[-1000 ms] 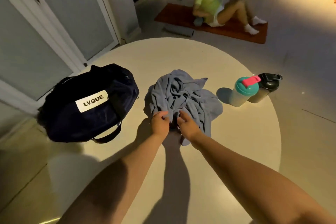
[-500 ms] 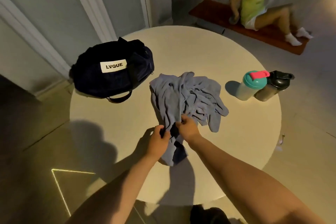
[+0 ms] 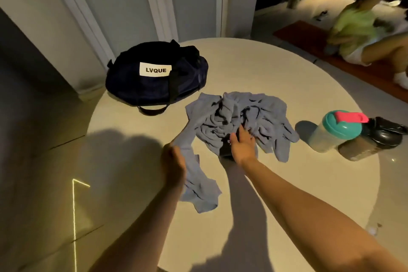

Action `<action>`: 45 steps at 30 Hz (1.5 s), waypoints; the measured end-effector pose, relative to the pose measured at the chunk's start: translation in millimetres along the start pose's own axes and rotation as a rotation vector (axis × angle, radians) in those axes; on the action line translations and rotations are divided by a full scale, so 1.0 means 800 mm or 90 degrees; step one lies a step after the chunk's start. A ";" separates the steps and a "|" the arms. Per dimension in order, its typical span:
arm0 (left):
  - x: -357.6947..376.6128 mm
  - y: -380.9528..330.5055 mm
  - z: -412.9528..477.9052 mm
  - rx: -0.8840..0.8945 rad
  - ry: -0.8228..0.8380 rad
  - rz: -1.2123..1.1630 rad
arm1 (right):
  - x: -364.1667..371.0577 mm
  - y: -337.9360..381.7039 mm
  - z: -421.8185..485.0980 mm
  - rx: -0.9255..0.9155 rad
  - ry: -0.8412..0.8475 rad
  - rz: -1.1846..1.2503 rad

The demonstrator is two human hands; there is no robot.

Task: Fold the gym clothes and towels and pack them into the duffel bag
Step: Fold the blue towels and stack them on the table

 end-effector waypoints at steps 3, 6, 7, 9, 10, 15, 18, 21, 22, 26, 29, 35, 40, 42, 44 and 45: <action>-0.004 0.046 -0.033 -0.073 0.073 0.079 | -0.008 0.013 -0.020 0.072 -0.055 -0.101; 0.014 0.063 -0.062 -0.008 0.151 0.254 | 0.012 0.023 -0.059 0.011 -0.102 -0.138; 0.020 0.058 -0.061 0.050 0.135 0.290 | 0.027 0.019 -0.066 -0.016 -0.055 -0.090; 0.032 0.049 -0.054 0.149 0.103 0.276 | 0.051 0.013 -0.083 -0.052 0.069 0.035; 0.039 0.042 -0.052 0.171 0.102 0.248 | 0.058 0.010 -0.090 -0.072 0.106 0.076; 0.062 0.060 -0.060 0.163 0.155 0.174 | 0.082 0.008 -0.117 -0.185 0.098 0.135; 0.060 0.069 -0.072 0.165 0.167 0.140 | 0.093 -0.005 -0.127 -0.246 0.022 0.142; 0.050 0.089 -0.091 0.144 0.155 0.074 | 0.090 -0.017 -0.143 -0.289 -0.046 0.133; 0.045 0.092 -0.102 0.157 0.141 0.061 | 0.086 -0.019 -0.150 -0.322 -0.069 0.123; 0.023 0.098 -0.157 0.204 0.082 0.058 | 0.083 -0.037 -0.196 -0.352 -0.043 0.131; 0.017 0.102 -0.194 0.195 0.094 0.039 | 0.081 -0.060 -0.232 -0.351 0.009 0.151; 0.016 0.121 -0.242 0.178 0.132 0.042 | 0.055 -0.097 -0.275 -0.373 -0.080 0.210; 0.037 0.109 -0.249 0.179 0.249 0.020 | 0.053 -0.102 -0.281 -0.335 -0.037 0.245; 0.042 0.100 -0.255 0.182 0.291 0.009 | 0.052 -0.100 -0.285 -0.324 -0.002 0.278; 0.040 0.086 -0.265 0.237 0.291 0.046 | 0.050 -0.103 -0.289 -0.311 0.006 0.305; 0.043 0.086 -0.263 0.244 0.284 0.060 | 0.047 -0.106 -0.292 -0.290 -0.004 0.321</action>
Point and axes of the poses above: each hand's wrist, its own z-axis towards the middle knuckle, its own x-axis out of the palm, y = z × x, the point moved 8 cm from there along z, towards the middle knuckle, and after that the axes turned 3 degrees about -z, right-handed, at the moved point
